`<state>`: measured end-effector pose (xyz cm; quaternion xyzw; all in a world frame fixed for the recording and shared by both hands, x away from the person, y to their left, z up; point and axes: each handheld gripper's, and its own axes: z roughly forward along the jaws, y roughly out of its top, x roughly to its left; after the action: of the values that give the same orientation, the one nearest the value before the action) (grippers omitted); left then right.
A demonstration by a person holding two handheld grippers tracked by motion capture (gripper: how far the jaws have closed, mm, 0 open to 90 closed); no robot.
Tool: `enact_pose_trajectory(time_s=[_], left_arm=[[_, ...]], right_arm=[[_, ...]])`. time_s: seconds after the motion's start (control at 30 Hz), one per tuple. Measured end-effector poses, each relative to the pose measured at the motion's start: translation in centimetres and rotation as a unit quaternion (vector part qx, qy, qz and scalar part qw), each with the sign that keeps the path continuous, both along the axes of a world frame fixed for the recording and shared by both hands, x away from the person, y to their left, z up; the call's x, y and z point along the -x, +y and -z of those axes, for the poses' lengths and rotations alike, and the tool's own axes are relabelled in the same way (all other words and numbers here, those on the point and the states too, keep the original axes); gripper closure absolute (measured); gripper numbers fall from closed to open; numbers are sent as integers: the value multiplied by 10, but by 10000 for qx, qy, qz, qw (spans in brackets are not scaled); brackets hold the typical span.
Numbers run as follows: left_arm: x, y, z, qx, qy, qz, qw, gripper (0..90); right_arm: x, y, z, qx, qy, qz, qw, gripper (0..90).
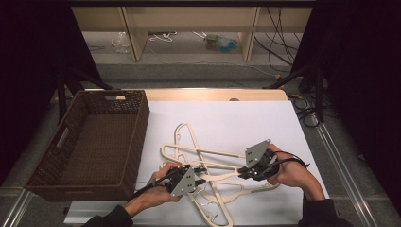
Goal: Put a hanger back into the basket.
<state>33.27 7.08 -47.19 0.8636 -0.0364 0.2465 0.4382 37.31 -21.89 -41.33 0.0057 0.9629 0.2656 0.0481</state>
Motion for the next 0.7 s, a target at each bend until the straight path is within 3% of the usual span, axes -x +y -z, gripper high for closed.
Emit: enact_pose_trajectory(time_s=[0.1, 0.13, 0.23, 0.47, 0.5, 0.53, 0.57, 0.6, 0.63, 0.67, 0.7], left_arm=[[-1, 0, -7, -29, -172, 109, 9998, 718], [-2, -1, -15, 43, -240, 194, 9995, 761], [-2, -5, -27, -171, -368, 367, 9985, 803], [-8, -12, -44, -90, -321, 406, 9986, 853], [-9, -13, -48, -9, -271, 363, 9990, 858], [-13, -13, -55, 39, -117, 239, 9996, 859], [-13, -13, -55, 39, -117, 239, 9996, 859], [-18, -12, -58, 93, 102, 128, 9998, 858], [-18, -12, -58, 93, 102, 128, 9998, 858], [-24, -10, -61, 192, 213, -41, 9996, 859], [-24, -10, -61, 192, 213, -41, 9996, 859]], right_arm=[[-1, -2, 0, -50, 34, 2, 10000, 810], [-1, -4, 1, -56, 77, 38, 9999, 815], [-3, -6, 3, -79, 69, 95, 9999, 823], [-3, -16, -10, -334, -107, 458, 9983, 781], [-3, -18, -13, -419, -201, 608, 9971, 737], [-3, -20, -23, -622, -355, 914, 9932, 678], [-3, -20, -23, -622, -355, 914, 9932, 678], [-1, -22, -34, -776, -606, 1166, 9883, 596], [0, -23, -39, -894, -763, 1339, 9840, 574], [0, -24, -45, -971, -823, 1413, 9817, 535], [0, -24, -45, -971, -823, 1413, 9817, 535]])
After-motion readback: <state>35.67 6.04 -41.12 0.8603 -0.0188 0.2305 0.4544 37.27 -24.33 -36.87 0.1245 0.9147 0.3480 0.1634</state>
